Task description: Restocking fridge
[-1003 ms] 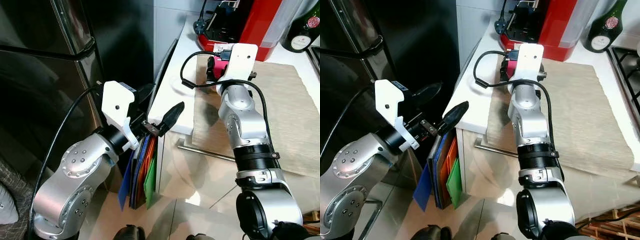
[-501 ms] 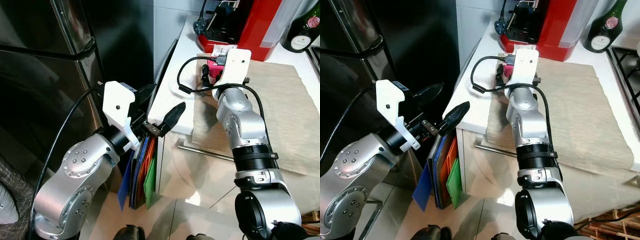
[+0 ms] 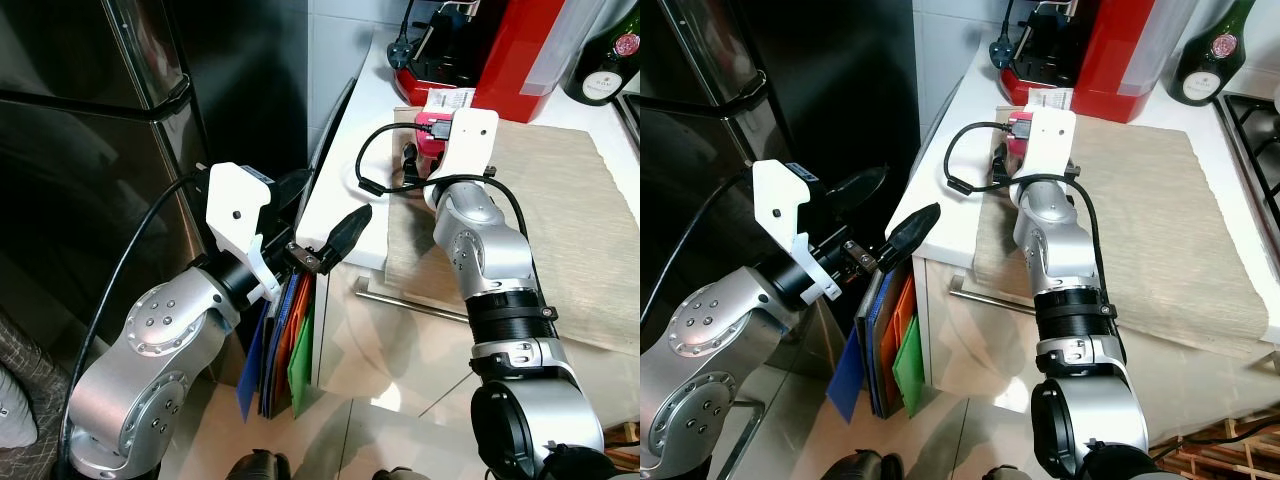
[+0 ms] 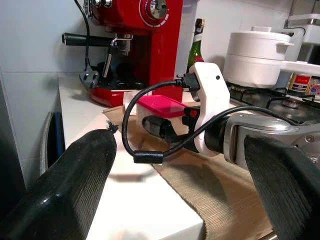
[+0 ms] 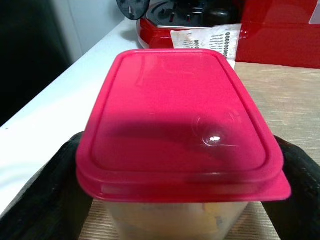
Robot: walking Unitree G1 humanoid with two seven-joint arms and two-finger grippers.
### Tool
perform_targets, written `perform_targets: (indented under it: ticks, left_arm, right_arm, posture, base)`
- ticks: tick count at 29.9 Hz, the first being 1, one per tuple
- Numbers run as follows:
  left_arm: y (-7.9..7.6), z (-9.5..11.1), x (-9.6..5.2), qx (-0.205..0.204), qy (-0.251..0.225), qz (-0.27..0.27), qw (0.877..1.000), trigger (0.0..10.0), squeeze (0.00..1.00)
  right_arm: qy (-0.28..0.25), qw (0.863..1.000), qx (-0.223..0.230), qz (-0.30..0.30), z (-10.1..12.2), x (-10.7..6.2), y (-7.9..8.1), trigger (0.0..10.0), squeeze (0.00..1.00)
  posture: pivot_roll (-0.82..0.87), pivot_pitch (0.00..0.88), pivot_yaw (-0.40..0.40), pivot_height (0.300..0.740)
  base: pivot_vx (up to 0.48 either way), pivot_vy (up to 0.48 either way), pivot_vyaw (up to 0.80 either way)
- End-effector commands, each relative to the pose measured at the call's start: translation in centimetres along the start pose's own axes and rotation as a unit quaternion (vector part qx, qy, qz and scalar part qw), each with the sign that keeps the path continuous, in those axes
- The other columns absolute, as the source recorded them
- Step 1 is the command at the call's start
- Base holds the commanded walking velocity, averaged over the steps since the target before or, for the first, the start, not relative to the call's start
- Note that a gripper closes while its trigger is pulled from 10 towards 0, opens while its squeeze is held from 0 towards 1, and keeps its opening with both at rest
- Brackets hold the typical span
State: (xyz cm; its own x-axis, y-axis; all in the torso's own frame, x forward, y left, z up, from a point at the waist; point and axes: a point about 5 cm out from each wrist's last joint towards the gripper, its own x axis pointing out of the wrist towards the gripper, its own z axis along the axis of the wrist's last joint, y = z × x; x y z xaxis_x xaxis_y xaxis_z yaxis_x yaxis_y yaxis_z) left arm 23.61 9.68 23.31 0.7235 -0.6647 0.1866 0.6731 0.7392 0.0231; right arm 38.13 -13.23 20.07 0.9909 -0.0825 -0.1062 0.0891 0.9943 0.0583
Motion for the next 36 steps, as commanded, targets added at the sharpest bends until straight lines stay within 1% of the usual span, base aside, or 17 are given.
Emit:
perform_targets:
  ticks: [1, 8, 13, 15, 16, 18, 21, 25, 27, 28, 29, 30, 32, 33, 35, 36]
  left_arm:
    - [-0.1, -0.1, 0.1, 0.001, 0.003, -0.002, 1.0, 10.0, 0.0]
    - [0.1, -0.1, 0.4, 0.003, 0.002, -0.002, 1.0, 10.0, 0.0]
    - [0.4, -0.5, 0.8, 0.005, 0.004, -0.001, 1.0, 10.0, 0.0]
    - [0.6, -0.4, 1.1, 0.009, -0.001, -0.005, 1.0, 10.0, 0.0]
    - [0.6, -0.4, 1.1, 0.009, -0.001, -0.005, 1.0, 10.0, 0.0]
    - [1.0, -0.4, 1.9, 0.008, -0.011, -0.01, 1.0, 10.0, 0.0]
    - [1.0, -0.6, 2.9, 0.007, -0.015, -0.026, 1.0, 10.0, 0.0]
    - [0.8, -0.7, 3.2, 0.009, -0.016, -0.032, 0.999, 10.0, 0.0]
    - [1.1, -0.9, 3.4, 0.011, -0.02, -0.023, 0.999, 10.0, 0.0]
    - [1.5, -1.0, 3.7, 0.016, -0.021, -0.005, 1.0, 10.0, 0.0]
    - [1.5, -1.0, 3.7, 0.016, -0.021, -0.005, 1.0, 10.0, 0.0]
    - [2.3, -1.4, 4.0, 0.024, -0.016, 0.026, 0.999, 10.0, 0.0]
    - [3.3, -1.8, 4.2, 0.029, -0.007, 0.066, 0.997, 10.0, 0.0]
    - [3.7, -2.0, 4.2, 0.029, -0.004, 0.081, 0.996, 10.0, 0.0]
    - [4.8, -2.6, 4.0, 0.024, 0.001, 0.128, 0.991, 10.0, 0.0]
    - [5.2, -2.7, 3.9, 0.023, 0.001, 0.143, 0.989, 10.0, 0.0]
  right_arm:
    - [0.02, 1.0, 0.011, 0.001, -1.0, 0.0, -0.2, 0.0, 0.0]
    - [0.016, 1.0, 0.012, -0.002, -1.1, 0.1, -0.3, 0.0, 0.0]
    - [0.018, 1.0, -0.004, -0.01, -1.5, 0.4, -0.7, 0.0, 0.0]
    - [0.014, 1.0, -0.006, -0.01, -1.6, 0.4, -0.8, 0.0, 0.0]
    - [0.014, 1.0, -0.006, -0.01, -1.6, 0.4, -0.8, 0.0, 0.0]
    - [0.005, 1.0, -0.009, -0.017, -1.5, 0.5, -1.1, 0.0, 0.0]
    - [0.012, 0.999, -0.012, -0.028, -2.1, 1.0, -1.7, 0.0, 0.0]
    - [-0.001, 1.0, -0.005, -0.028, -1.8, 1.1, -1.7, 0.0, 0.0]
    - [-0.067, 0.997, -0.003, -0.027, 0.8, 1.1, -1.7, 0.0, 0.0]
    - [-0.12, 0.992, -0.01, -0.029, 2.9, 0.9, -2.0, 0.0, 0.0]
    - [-0.12, 0.992, -0.01, -0.029, 2.9, 0.9, -2.0, 0.0, 0.0]
    - [-0.165, 0.986, -0.022, -0.033, 4.4, 0.5, -2.3, 0.0, 0.0]
    - [-0.215, 0.975, -0.036, -0.038, 5.9, -0.1, -2.7, 0.0, 0.0]
    - [-0.234, 0.971, -0.041, -0.04, 6.4, -0.4, -2.9, 0.0, 0.0]
    - [-0.288, 0.955, -0.057, -0.047, 7.7, -1.6, -3.4, 0.0, 0.0]
    - [-0.305, 0.949, -0.062, -0.05, 8.0, -2.1, -3.6, 0.0, 0.0]
  posture:
    - [0.11, 0.095, 0.003, 0.74]
    - [0.1, 0.085, 0.002, 0.74]
    - [0.09, 0.068, 0.004, 0.74]
    - [0.06, 0.034, 0.015, 0.74]
    - [0.06, 0.034, 0.015, 0.74]
    - [0.02, 0.004, 0.033, 0.74]
    - [0.01, 0.0, 0.037, 0.74]
    - [0.01, 0.0, 0.036, 0.74]
    - [0.0, 0.0, 0.034, 0.74]
    - [-0.01, 0.0, 0.032, 0.74]
    - [-0.01, 0.0, 0.032, 0.74]
    - [-0.01, 0.0, 0.032, 0.74]
    - [-0.02, 0.0, 0.033, 0.74]
    - [-0.02, 0.0, 0.033, 0.74]
    - [-0.03, 0.0, 0.037, 0.74]
    - [-0.03, 0.0, 0.037, 0.74]
  base:
    - [0.0, 0.0, 0.0]
    - [0.0, 0.0, 0.0]
    - [0.0, 0.0, 0.0]
    - [0.0, 0.0, 0.0]
    - [0.0, 0.0, 0.0]
    - [0.0, 0.0, 0.0]
    - [0.0, 0.0, 0.0]
    - [0.0, 0.0, 0.0]
    - [0.0, 0.0, 0.0]
    - [0.0, 0.0, 0.0]
    - [0.0, 0.0, 0.0]
    - [0.0, 0.0, 0.0]
    - [0.0, 0.0, 0.0]
    - [0.0, 0.0, 0.0]
    - [0.0, 0.0, 0.0]
    - [0.0, 0.0, 0.0]
